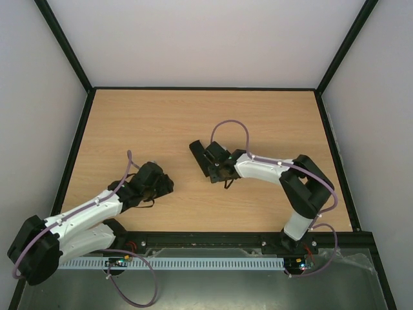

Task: Organize the sunglasses
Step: Move the sunglasses case at the center of the board, then adjust the sunglasses case at the center of the board.

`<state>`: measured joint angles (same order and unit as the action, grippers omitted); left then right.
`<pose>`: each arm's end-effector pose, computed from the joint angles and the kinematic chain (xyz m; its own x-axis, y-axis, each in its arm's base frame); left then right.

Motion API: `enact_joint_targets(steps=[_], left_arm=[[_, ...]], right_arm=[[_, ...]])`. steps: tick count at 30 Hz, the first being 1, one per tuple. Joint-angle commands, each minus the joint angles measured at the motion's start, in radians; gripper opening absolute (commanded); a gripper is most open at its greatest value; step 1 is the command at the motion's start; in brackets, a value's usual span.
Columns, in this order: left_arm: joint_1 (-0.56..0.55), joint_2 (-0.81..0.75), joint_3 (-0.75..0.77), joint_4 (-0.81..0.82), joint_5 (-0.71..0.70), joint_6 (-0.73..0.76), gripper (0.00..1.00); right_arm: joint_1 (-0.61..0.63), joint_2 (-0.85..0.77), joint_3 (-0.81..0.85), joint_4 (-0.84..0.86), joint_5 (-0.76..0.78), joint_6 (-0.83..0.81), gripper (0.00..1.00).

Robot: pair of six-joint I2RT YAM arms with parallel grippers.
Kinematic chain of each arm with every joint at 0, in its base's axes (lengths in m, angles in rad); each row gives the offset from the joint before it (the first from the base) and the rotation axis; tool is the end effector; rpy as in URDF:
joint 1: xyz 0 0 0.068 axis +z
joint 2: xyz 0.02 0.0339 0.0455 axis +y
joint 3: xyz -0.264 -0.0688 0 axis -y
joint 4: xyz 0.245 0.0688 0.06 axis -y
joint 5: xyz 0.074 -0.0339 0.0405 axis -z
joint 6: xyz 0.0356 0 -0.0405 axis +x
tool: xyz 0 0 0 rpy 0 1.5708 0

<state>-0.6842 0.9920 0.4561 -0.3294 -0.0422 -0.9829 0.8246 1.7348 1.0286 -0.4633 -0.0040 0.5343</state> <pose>0.1466 -0.1176 0.1776 -0.8350 -0.3918 -0.3863 -0.1524 0.8394 -0.5217 0.2248 0.2433 0.1597 -0.9123 -0.2366 -0.3343 -0.3146 0.9275 0.2021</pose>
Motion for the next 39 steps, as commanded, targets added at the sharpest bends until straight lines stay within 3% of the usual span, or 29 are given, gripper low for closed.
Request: enact_joint_targets(steps=[1,11,17,24,28,39], left_arm=[[0.005,-0.023,-0.01,-0.037,-0.005,0.005,0.69],[0.021,0.008,0.026,-0.014,-0.029,0.036,0.7],[0.028,0.022,0.067,-0.02,-0.041,0.052,0.76],[0.032,-0.009,0.089,-0.037,-0.061,0.059,0.86],[0.037,-0.015,0.095,-0.029,-0.065,0.065,0.99],[0.06,-0.001,0.125,0.019,-0.081,0.108,1.0]], right_arm=[[-0.006,-0.11,-0.065,0.019,-0.035,-0.003,0.54],[0.095,-0.111,-0.097,0.105,-0.115,0.047,0.62],[0.089,0.012,0.005,0.067,-0.002,0.073,0.65],[-0.012,0.068,0.043,0.049,0.027,0.06,0.65],[-0.076,0.079,0.061,0.048,0.033,0.032,0.66],[-0.201,0.157,0.159,0.059,0.021,-0.043,0.66]])
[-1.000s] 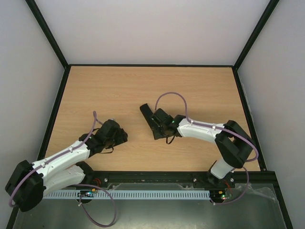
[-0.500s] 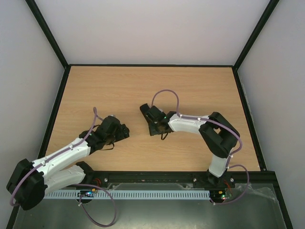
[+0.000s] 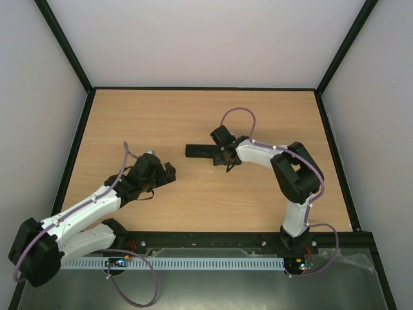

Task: Organize the sunglasses
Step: Adjust the sunglasses case at the center of the board.

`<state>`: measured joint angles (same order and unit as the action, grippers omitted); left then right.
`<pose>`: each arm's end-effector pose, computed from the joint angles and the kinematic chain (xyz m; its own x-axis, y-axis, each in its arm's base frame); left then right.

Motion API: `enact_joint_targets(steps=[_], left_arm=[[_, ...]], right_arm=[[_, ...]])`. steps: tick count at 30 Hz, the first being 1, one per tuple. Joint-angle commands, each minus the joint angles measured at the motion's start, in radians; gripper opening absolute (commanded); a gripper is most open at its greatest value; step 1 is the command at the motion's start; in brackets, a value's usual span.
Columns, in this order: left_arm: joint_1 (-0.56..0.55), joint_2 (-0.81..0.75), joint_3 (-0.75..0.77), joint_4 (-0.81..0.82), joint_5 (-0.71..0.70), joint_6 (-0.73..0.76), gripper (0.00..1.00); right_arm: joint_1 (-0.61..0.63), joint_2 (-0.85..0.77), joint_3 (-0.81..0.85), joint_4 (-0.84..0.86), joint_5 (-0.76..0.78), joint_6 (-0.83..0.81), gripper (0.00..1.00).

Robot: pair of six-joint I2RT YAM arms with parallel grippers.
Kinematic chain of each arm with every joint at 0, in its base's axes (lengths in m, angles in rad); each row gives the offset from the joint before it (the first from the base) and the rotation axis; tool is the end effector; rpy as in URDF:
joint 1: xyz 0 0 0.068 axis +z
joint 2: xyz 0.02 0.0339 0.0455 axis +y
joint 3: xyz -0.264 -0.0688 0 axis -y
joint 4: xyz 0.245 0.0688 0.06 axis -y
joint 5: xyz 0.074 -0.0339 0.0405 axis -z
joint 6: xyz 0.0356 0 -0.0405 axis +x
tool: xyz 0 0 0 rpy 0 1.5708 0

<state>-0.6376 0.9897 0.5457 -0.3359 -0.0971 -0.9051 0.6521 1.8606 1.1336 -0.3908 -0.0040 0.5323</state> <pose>0.1627 -0.1162 0.2062 -0.7714 -0.4027 -0.4927 -0.1127 0.8485 -0.5171 0.2911 0.2224 0.1499 -0.9245 -0.0673 -0.3753 -0.1614 0.9608 0.2252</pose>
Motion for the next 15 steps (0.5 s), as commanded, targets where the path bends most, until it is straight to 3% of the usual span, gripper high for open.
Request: enact_joint_targets(steps=[1,5,8,12,15], left_arm=[[0.02,0.0,0.038,0.025,-0.03,0.032,1.0],[0.042,-0.012,0.039,0.02,-0.039,0.036,0.99],[0.053,-0.026,0.04,0.043,-0.054,0.044,0.99],[0.09,0.004,0.114,0.093,-0.124,0.134,0.99],[0.117,0.058,0.227,0.077,-0.273,0.194,0.99]], right_arm=[[-0.032,0.03,0.061,-0.017,0.01,-0.047,0.65],[-0.033,-0.065,-0.005,-0.011,-0.024,-0.053,0.67],[-0.033,-0.216,-0.114,0.01,-0.012,-0.044,0.82],[-0.044,-0.449,-0.244,0.035,0.153,-0.039,0.99],[-0.111,-0.55,-0.294,0.047,0.243,-0.059,0.98]])
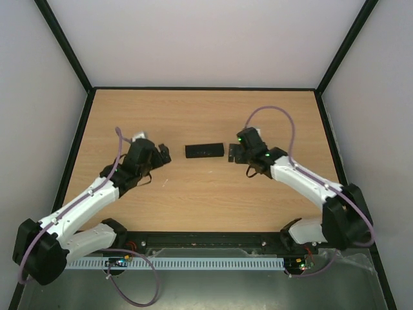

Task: Organize the sunglasses
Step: Adjust the sunglasses case at the center of the board.

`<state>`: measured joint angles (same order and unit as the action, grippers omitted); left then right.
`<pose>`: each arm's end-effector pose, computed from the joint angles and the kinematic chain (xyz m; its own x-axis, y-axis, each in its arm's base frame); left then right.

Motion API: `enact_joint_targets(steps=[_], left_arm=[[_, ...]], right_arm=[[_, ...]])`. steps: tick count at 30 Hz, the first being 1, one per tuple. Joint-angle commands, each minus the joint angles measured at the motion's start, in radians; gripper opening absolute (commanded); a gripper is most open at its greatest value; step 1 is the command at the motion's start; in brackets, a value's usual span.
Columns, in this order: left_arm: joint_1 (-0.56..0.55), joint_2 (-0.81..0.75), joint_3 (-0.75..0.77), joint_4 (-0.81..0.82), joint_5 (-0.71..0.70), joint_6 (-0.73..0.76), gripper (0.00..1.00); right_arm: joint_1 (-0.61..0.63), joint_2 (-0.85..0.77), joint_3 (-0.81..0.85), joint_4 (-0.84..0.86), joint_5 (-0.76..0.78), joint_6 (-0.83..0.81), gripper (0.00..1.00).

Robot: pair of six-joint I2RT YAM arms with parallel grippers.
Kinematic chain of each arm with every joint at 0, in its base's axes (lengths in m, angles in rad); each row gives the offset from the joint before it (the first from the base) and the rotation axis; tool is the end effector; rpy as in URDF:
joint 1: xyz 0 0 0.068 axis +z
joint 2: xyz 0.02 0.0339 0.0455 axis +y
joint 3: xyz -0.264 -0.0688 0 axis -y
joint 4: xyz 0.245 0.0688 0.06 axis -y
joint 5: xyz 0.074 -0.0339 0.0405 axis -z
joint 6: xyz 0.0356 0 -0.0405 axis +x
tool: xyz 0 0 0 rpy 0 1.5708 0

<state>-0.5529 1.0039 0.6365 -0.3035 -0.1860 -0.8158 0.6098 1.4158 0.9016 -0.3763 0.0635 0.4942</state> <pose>0.1854 -0.1067 0.2364 -0.6487 -0.4407 -0.6205 -0.1161 0.8630 -0.4916 0.2398 0.1648 0.2209 -0.8166 0.0070 -0.5772 -0.1721 0.9515 0.2549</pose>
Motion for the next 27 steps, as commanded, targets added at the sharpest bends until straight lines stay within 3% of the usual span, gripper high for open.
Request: enact_joint_targets(steps=[1,3,6,11,14,18,23,27], left_arm=[[0.038,0.062,0.171,0.031,-0.253,0.11,0.99],[0.055,0.081,0.191,0.068,-0.314,0.175,0.99],[0.101,0.075,0.134,0.249,-0.304,0.336,0.99],[0.218,0.005,-0.068,0.531,-0.265,0.5,0.99],[0.274,-0.042,-0.222,0.737,-0.232,0.569,0.99],[0.311,-0.025,-0.36,0.943,-0.249,0.623,0.99],[0.369,0.084,-0.347,1.04,-0.254,0.648,0.99],[0.452,0.197,-0.348,1.138,-0.176,0.646,0.99]], right_arm=[[-0.107,-0.134,-0.078,0.046,0.185,-0.035,0.99],[-0.189,-0.195,-0.112,0.078,0.222,-0.045,0.99],[-0.31,-0.302,-0.199,0.207,0.244,-0.044,0.99],[-0.358,-0.386,-0.364,0.478,0.35,-0.077,0.99],[-0.383,-0.348,-0.413,0.601,0.46,-0.098,0.99],[-0.477,-0.31,-0.502,0.809,0.469,-0.073,0.99],[-0.564,-0.181,-0.544,0.98,0.475,-0.106,0.98],[-0.589,-0.072,-0.549,1.084,0.497,-0.106,0.99]])
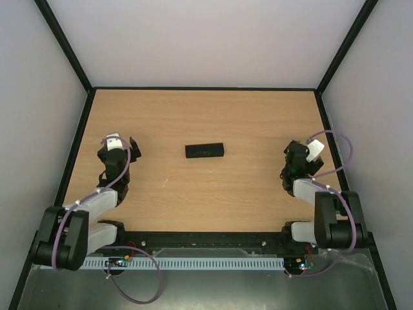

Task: Organize the sunglasses
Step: Adjust the sunglasses case at the center of the board, then reset both arms

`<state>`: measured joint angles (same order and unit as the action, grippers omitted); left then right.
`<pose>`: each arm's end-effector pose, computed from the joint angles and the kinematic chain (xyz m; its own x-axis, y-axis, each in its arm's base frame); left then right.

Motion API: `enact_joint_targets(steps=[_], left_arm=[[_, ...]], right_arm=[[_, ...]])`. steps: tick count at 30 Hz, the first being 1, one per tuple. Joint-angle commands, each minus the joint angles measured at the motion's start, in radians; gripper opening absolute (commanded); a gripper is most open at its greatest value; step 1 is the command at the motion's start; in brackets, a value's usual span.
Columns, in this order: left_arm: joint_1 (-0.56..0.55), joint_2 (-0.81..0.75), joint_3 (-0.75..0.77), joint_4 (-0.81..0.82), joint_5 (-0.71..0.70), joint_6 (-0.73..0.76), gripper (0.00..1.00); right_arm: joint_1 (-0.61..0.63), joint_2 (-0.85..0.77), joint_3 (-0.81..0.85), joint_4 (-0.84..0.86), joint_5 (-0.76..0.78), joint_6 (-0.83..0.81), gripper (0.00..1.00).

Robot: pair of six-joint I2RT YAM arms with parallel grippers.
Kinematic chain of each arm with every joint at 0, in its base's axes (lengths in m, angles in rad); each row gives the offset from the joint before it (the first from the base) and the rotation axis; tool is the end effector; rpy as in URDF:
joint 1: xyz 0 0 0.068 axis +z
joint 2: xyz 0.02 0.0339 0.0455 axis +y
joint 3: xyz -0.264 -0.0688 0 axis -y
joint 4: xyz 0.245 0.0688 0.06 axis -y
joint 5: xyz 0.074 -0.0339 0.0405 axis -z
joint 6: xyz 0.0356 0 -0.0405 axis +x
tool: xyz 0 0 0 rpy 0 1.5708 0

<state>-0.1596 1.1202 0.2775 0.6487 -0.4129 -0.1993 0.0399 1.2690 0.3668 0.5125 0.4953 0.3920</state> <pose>0.2170 -0.0205 0.1876 -0.1384 -0.1614 -0.9771 -0.2760 0.9538 -0.1184 0.2384 -0.0074 0.1705 -0.1964 0.3286 -0.9238 0.5186 0.8344 0.1865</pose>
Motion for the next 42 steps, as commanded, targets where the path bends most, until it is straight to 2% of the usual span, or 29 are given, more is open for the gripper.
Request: enact_joint_targets(steps=[1,4,8,9,12,13,15,16,17,18,20,22,24,26,28,31,42], left_arm=[[0.079,0.11,0.003,0.231,0.079,0.03,0.99],[0.117,0.222,-0.002,0.344,0.119,0.035,1.0],[0.126,0.316,0.054,0.379,0.187,0.116,0.99],[0.128,0.349,0.037,0.443,0.182,0.117,0.99],[0.128,0.382,0.019,0.499,0.242,0.15,0.99],[0.127,0.385,0.009,0.52,0.248,0.148,0.99],[0.136,0.399,-0.009,0.558,0.242,0.133,1.0],[0.14,0.411,-0.03,0.594,0.252,0.133,1.0],[0.142,0.422,-0.039,0.645,0.258,0.139,0.99],[0.143,0.415,-0.03,0.62,0.259,0.135,1.0],[0.144,0.419,-0.029,0.615,0.263,0.135,1.0],[0.145,0.415,-0.02,0.59,0.263,0.131,0.99],[0.15,0.423,-0.02,0.6,0.27,0.129,0.99],[0.15,0.417,-0.018,0.591,0.27,0.129,1.0],[0.15,0.418,-0.022,0.601,0.272,0.131,0.99],[0.149,0.415,-0.029,0.611,0.272,0.134,1.0],[0.149,0.414,-0.031,0.612,0.272,0.136,0.99]], right_arm=[[-0.02,0.094,-0.014,0.222,0.073,-0.006,0.99],[-0.02,0.128,-0.01,0.295,0.072,-0.031,0.99],[-0.02,0.15,-0.019,0.376,0.064,-0.057,0.99],[-0.022,0.154,-0.031,0.423,0.043,-0.065,0.99],[-0.011,0.209,-0.056,0.55,-0.019,-0.097,0.99],[0.009,0.218,-0.037,0.523,-0.037,-0.12,0.98],[0.016,0.215,-0.084,0.631,-0.141,-0.179,0.99],[0.018,0.231,-0.135,0.745,-0.185,-0.201,0.98],[0.018,0.279,-0.196,0.923,-0.187,-0.218,0.99],[0.018,0.291,-0.228,0.975,-0.172,-0.216,0.99],[0.02,0.236,-0.182,0.801,-0.198,-0.215,0.99],[0.043,0.282,-0.184,0.88,-0.182,-0.248,0.99],[0.047,0.255,-0.16,0.779,-0.175,-0.239,0.99],[0.047,0.275,-0.172,0.84,-0.17,-0.245,0.99],[0.048,0.258,-0.162,0.795,-0.171,-0.237,0.99],[0.047,0.266,-0.173,0.833,-0.17,-0.244,0.99],[0.048,0.266,-0.161,0.804,-0.171,-0.243,0.99]])
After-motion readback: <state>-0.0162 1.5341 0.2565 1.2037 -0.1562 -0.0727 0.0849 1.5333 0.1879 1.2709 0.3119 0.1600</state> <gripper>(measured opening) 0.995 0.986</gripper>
